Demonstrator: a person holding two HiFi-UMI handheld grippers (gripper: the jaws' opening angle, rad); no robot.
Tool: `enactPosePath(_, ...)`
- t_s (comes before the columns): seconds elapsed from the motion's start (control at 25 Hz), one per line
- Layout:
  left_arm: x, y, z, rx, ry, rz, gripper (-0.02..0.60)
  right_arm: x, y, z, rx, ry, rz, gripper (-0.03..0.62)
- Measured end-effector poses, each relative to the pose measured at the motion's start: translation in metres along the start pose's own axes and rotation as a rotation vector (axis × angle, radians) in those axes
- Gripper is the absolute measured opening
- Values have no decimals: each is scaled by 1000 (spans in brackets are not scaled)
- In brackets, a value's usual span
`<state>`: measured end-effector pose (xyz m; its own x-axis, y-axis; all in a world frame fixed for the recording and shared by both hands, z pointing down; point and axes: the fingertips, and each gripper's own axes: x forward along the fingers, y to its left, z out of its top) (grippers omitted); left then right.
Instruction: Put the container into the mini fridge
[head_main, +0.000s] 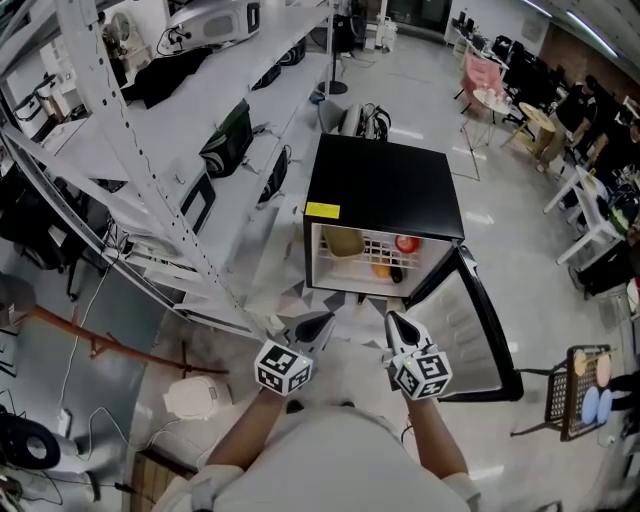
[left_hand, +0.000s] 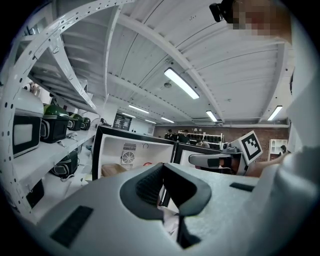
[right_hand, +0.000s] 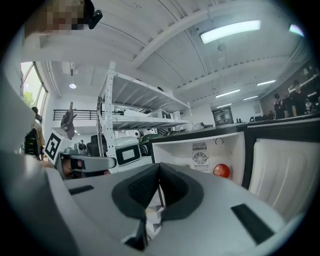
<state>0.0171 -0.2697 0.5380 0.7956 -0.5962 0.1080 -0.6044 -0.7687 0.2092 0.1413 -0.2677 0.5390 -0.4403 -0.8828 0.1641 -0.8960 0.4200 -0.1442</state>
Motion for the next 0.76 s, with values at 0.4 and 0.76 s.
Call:
enactPosePath(0.4, 3, -2, 1, 3, -6, 9, 3, -1, 10, 4, -52, -20, 32, 6)
enactPosePath(0.76, -2, -3, 2, 9, -9, 13, 3, -3, 9, 10, -49, -28, 26, 6)
